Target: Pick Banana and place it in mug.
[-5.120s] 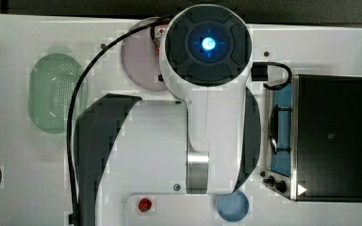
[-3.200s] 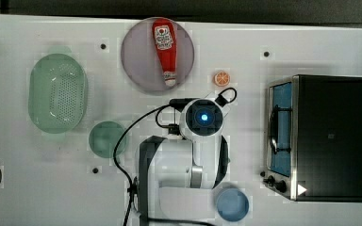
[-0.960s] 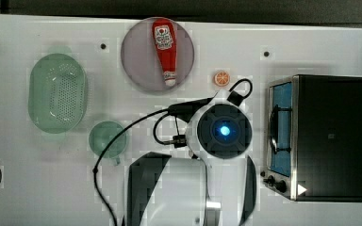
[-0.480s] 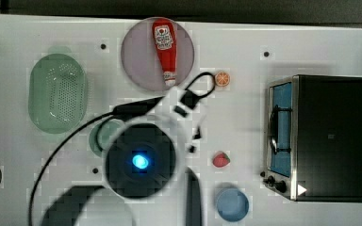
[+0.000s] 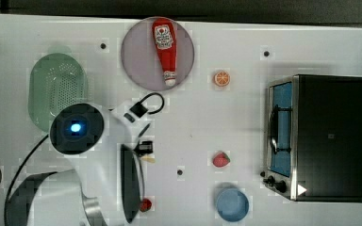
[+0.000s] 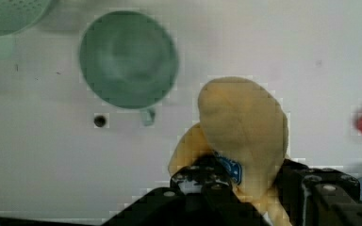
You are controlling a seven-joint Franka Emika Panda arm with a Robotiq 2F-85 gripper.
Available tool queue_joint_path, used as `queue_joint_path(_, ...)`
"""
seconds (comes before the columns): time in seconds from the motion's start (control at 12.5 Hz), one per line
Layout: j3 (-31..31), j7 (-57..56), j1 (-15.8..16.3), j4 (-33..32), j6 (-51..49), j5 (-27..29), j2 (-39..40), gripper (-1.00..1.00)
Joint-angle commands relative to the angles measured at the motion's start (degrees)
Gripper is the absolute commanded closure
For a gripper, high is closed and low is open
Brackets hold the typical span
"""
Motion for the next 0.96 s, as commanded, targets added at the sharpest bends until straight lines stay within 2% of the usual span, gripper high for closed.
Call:
queue_joint_path(0.08, 4.58, 11.94, 0.1, 0.66, 4.55, -0.93, 0.53, 0.37)
queue_joint_path(0.72, 7.82, 14.33, 0.14, -7.16, 29.39, -0.9, 12.06, 0.37)
queue_joint_path(0.88, 7.98, 14.39, 0.16, -7.13, 30.14, -0.89, 14.48, 0.37)
queue_joint_path(0.96, 7.99, 14.94, 0.15, -7.18, 30.07, -0.89, 15.3, 0.29)
